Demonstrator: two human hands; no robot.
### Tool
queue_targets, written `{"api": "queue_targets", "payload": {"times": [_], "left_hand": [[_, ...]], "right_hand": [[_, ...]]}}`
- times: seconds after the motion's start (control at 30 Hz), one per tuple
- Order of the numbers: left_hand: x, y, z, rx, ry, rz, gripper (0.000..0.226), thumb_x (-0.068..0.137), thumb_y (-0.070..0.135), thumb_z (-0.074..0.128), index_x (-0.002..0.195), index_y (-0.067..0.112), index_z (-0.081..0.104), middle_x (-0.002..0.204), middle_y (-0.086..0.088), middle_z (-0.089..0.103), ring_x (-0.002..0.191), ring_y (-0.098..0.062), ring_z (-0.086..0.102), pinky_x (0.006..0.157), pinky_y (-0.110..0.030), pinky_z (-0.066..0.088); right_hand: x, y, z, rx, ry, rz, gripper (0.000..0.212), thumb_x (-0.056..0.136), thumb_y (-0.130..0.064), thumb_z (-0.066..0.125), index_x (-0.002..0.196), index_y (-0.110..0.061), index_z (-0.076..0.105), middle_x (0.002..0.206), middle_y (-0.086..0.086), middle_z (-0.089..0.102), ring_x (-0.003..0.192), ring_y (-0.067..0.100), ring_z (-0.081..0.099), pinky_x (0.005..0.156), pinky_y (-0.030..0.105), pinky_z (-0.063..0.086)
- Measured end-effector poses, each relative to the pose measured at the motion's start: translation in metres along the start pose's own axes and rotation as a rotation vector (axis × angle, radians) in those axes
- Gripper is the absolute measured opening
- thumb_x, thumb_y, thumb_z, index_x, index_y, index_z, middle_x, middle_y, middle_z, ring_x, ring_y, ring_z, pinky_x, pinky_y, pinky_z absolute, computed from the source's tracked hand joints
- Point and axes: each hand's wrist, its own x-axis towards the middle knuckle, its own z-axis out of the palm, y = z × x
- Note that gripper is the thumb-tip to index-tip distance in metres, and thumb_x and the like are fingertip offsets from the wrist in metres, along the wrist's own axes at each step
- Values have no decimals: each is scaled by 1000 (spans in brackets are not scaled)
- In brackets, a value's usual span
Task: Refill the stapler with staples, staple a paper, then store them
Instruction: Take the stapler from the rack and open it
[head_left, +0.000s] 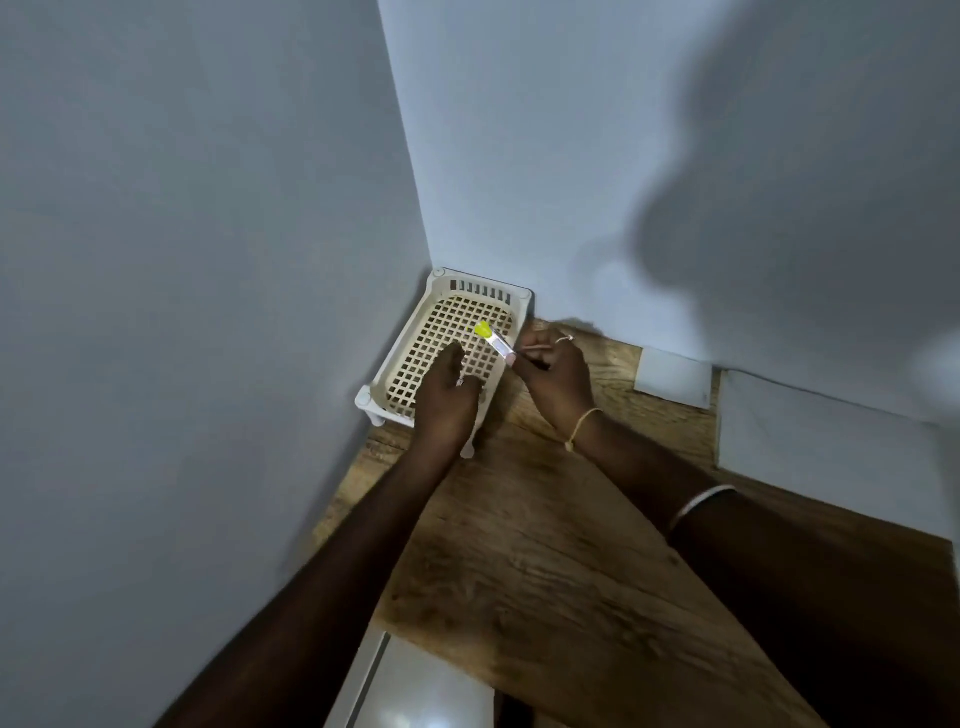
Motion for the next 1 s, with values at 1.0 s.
{"api": "queue_targets", "payload": {"times": [1.0], "left_hand": [[-261,74,149,-811,-259,-282,16,96,4,61,88,12,73,85,-2,75,82,-15,72,80,-35,60]], "right_hand": [[-229,-27,-256,38,-139,-160,11,88,-24,77,98,-26,81,90,-9,80,91,8,75,85,31,59]]}}
